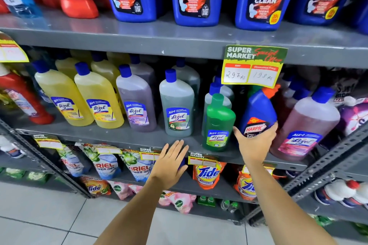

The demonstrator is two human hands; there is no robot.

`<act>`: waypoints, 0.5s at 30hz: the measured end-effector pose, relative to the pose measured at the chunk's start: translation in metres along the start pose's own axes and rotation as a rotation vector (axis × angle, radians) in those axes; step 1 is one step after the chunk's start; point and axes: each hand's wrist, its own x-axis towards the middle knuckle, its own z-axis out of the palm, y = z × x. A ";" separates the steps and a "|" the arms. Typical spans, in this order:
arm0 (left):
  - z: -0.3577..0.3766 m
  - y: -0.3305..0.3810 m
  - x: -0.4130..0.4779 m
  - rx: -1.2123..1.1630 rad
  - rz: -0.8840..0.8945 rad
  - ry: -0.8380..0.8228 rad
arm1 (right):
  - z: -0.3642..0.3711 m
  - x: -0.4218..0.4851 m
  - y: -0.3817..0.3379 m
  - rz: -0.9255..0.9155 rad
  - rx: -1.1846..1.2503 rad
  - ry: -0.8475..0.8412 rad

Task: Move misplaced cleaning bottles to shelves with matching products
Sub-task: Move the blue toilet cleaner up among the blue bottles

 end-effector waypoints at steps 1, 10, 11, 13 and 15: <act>-0.001 0.000 0.000 0.002 0.004 -0.010 | 0.003 0.002 0.000 0.023 0.009 0.016; -0.003 0.005 -0.004 -0.026 -0.031 -0.011 | -0.026 -0.015 0.004 0.006 -0.108 -0.061; -0.007 0.007 -0.004 -0.058 -0.045 -0.007 | -0.037 -0.024 0.004 -0.011 -0.112 -0.061; -0.026 0.012 0.000 -0.115 -0.054 0.057 | -0.061 -0.042 0.004 -0.031 -0.135 -0.044; -0.063 0.019 0.011 -0.157 -0.015 0.248 | -0.087 -0.055 0.001 -0.066 -0.139 0.000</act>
